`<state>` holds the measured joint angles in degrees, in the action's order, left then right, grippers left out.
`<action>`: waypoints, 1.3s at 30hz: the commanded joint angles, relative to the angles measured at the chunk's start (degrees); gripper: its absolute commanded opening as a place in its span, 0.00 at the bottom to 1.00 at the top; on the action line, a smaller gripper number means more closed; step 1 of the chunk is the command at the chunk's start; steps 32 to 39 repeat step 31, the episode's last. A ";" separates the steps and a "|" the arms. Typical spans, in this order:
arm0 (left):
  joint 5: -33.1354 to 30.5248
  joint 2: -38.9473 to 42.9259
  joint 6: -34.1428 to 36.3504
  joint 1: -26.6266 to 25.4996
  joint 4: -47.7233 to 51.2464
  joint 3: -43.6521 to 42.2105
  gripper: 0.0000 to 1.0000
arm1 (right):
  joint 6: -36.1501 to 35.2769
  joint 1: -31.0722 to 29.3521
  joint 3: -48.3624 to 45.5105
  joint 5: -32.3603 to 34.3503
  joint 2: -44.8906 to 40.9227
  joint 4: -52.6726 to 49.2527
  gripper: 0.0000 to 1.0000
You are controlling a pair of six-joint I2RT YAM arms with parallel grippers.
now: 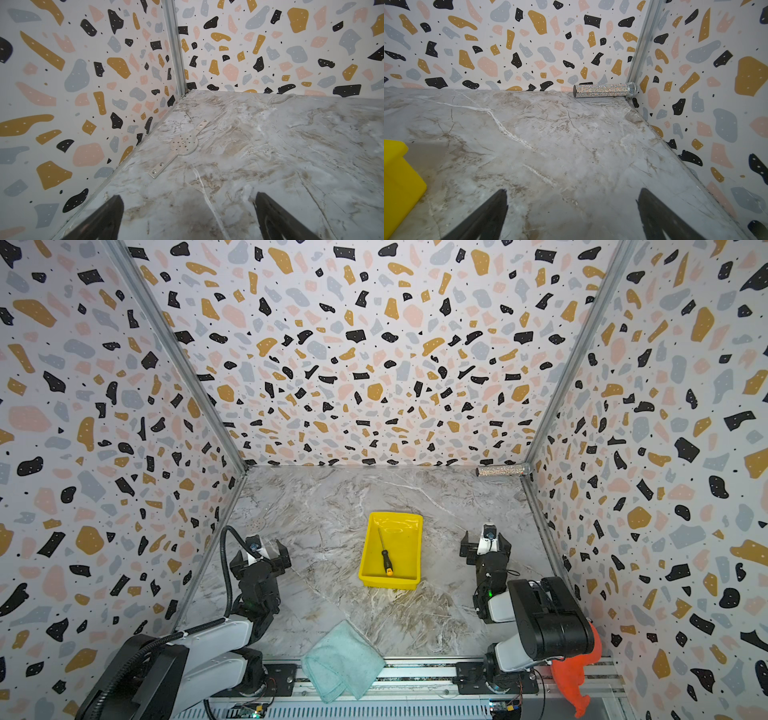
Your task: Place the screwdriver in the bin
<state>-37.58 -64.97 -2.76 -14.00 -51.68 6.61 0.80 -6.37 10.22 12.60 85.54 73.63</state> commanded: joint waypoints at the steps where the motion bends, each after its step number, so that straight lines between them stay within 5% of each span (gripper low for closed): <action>1: 3.45 -1.41 -0.28 0.55 -5.11 1.58 1.00 | 0.41 -0.13 0.77 -0.29 -0.20 -0.48 0.99; 6: 3.55 -9.76 -1.02 0.55 -14.46 1.17 1.00 | 0.43 0.03 0.77 -0.53 -0.20 -0.43 0.99; 12: 6.07 -9.42 -0.67 0.99 -14.06 0.65 1.00 | 0.43 0.10 0.77 -0.60 -0.20 -0.44 0.99; 15: 5.53 -13.09 -0.42 1.08 -24.04 -2.41 1.00 | 0.52 0.15 0.77 -0.78 -0.24 -0.56 0.99; 18: 5.94 -10.34 -1.18 1.08 -16.99 -0.84 1.00 | 0.52 0.21 0.77 -0.83 -0.20 -0.54 0.99; 39: 5.85 -11.04 -0.88 1.08 -18.53 -1.23 1.00 | 0.52 0.37 0.87 -1.34 -0.28 -0.87 0.99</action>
